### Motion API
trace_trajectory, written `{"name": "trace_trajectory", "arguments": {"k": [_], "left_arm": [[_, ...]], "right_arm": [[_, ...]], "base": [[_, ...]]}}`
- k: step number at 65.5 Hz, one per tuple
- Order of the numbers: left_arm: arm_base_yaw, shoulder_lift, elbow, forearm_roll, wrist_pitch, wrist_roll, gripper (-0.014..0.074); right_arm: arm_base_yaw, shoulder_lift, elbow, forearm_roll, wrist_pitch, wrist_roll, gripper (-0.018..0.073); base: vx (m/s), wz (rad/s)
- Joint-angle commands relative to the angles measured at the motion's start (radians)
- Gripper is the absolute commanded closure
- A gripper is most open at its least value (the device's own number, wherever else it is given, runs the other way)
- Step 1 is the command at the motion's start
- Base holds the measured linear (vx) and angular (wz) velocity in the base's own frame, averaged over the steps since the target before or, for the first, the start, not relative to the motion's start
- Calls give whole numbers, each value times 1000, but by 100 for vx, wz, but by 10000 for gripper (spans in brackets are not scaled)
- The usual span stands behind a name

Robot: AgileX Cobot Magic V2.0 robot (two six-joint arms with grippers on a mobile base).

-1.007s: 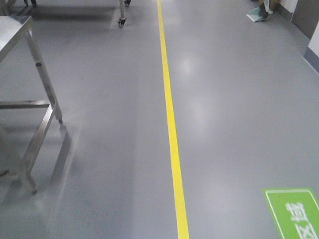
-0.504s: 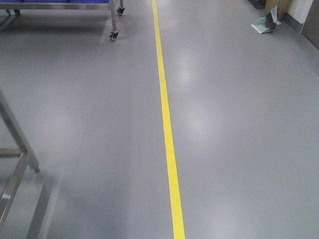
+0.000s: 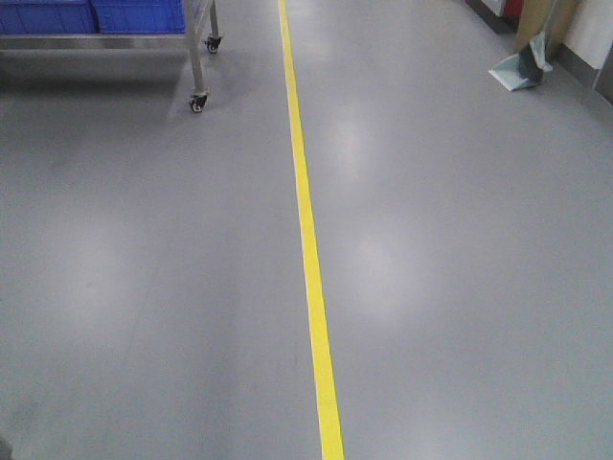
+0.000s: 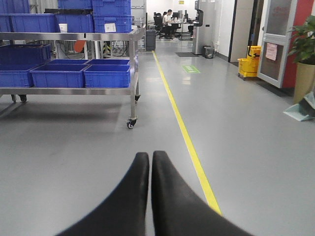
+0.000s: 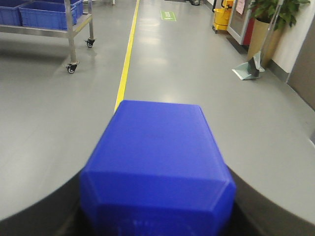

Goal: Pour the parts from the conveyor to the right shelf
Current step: 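Turn and drive toward the shelf of blue bins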

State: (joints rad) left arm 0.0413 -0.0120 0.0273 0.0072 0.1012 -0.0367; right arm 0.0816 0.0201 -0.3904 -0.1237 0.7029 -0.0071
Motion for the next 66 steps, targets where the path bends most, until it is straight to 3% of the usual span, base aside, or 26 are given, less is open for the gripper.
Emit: {"name": "trace_trajectory", "arguments": {"k": [1, 22, 66], "left_arm": [[-5, -12, -20, -7, -73, -8, 603], [-5, -12, -20, -7, -73, -8, 603], [-5, -12, -20, -7, -73, -8, 603]], "right_arm": [[-4, 21, -25, -12, -79, -9, 564], [-4, 21, -25, -12, -79, -9, 564], [-4, 21, -25, -18, -78, -9, 564]], "base": [[88, 5], [85, 26], [79, 56]]}}
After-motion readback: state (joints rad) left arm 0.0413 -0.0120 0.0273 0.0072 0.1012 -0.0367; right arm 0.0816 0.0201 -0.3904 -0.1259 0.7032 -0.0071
